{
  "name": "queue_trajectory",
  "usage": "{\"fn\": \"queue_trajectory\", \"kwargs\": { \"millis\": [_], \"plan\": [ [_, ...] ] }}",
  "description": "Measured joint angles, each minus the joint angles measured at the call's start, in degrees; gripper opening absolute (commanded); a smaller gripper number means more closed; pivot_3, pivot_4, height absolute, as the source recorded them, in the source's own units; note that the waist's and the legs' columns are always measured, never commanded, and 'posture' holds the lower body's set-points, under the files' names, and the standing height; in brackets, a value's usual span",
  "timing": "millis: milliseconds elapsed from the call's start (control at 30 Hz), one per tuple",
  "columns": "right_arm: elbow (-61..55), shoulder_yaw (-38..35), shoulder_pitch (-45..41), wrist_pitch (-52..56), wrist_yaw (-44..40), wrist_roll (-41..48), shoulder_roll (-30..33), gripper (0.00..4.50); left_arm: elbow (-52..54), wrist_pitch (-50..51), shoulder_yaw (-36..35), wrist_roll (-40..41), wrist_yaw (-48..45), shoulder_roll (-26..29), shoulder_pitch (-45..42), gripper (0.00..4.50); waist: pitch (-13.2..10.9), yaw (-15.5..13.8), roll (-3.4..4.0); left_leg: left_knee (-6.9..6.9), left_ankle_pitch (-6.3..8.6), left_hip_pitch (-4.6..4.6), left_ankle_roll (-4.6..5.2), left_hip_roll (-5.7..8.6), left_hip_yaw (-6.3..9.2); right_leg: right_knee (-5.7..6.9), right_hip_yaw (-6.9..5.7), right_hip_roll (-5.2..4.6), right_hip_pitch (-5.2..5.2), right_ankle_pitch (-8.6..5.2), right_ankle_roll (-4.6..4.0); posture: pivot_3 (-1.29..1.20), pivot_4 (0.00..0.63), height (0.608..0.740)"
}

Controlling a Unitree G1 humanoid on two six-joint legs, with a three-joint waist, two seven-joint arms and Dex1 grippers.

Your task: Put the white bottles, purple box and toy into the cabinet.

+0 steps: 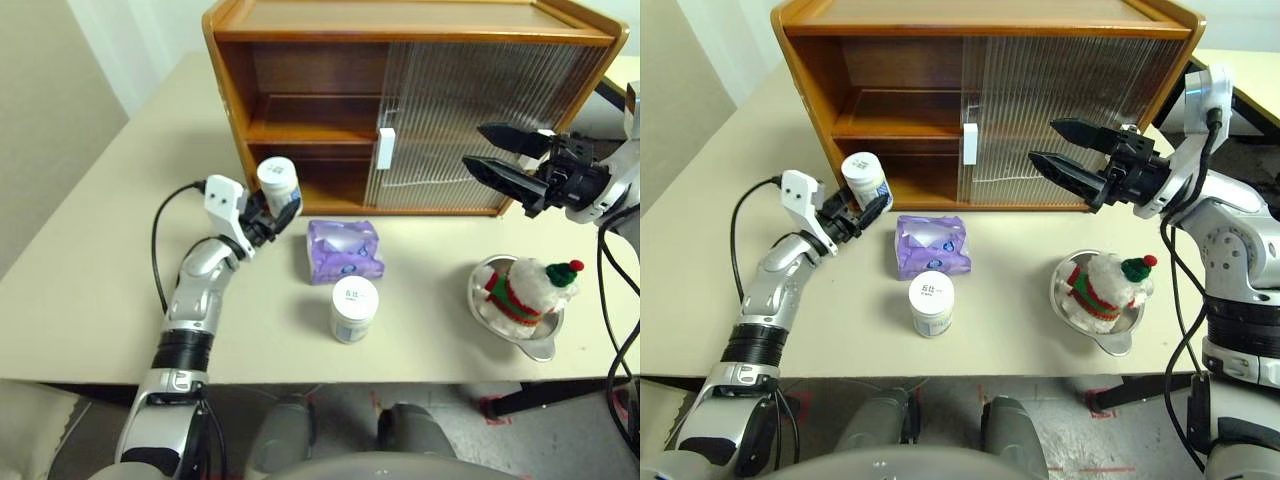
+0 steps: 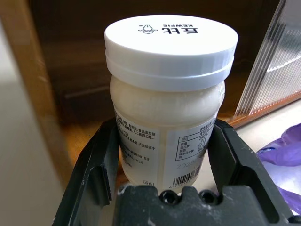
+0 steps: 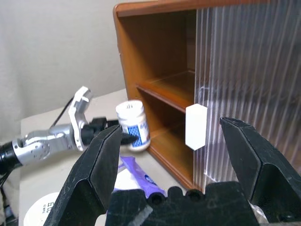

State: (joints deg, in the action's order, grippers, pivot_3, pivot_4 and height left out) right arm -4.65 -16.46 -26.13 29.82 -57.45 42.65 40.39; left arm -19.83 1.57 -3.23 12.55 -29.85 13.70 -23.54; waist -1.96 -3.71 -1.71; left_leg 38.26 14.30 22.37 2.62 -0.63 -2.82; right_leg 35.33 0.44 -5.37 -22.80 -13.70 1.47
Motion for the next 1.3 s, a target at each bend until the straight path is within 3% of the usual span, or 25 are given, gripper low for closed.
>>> {"fn": "queue_trajectory", "kwargs": {
  "millis": [233, 867, 1300],
  "plan": [
    [-0.52, -0.04, 0.30, 0.00, 0.27, 0.09, -0.01, 4.50, -1.80, -0.01, 0.17, -2.57, 7.00, -4.14, -2.08, 3.03, 0.00, 0.23, 0.00, 0.02, -0.01, 0.00, 0.02, -0.05, 0.00, 0.01, 0.07, 0.13, 0.01, 0.01, 0.01, -0.01, 0.000, 0.740],
    [-1.42, -0.04, 0.39, 0.00, 1.17, 0.51, -0.24, 4.50, -11.19, -1.67, -0.04, -5.90, 16.06, -8.30, -9.75, 3.03, 0.00, 1.28, -0.01, 0.25, -0.01, 0.00, 0.02, -0.08, 0.07, 0.07, 0.11, 0.30, 0.08, 0.04, 0.04, -0.01, 0.000, 0.740],
    [-1.94, -0.05, 0.42, 0.00, 1.80, 0.61, -0.32, 4.50, -30.89, -6.89, -0.85, -6.09, 18.51, -9.15, -19.69, 3.03, -0.01, 1.93, -0.03, 0.59, -0.01, 0.01, 0.01, -0.07, 0.10, 0.11, 0.09, 0.38, 0.20, 0.05, 0.07, -0.02, 0.000, 0.740]
  ]
}}
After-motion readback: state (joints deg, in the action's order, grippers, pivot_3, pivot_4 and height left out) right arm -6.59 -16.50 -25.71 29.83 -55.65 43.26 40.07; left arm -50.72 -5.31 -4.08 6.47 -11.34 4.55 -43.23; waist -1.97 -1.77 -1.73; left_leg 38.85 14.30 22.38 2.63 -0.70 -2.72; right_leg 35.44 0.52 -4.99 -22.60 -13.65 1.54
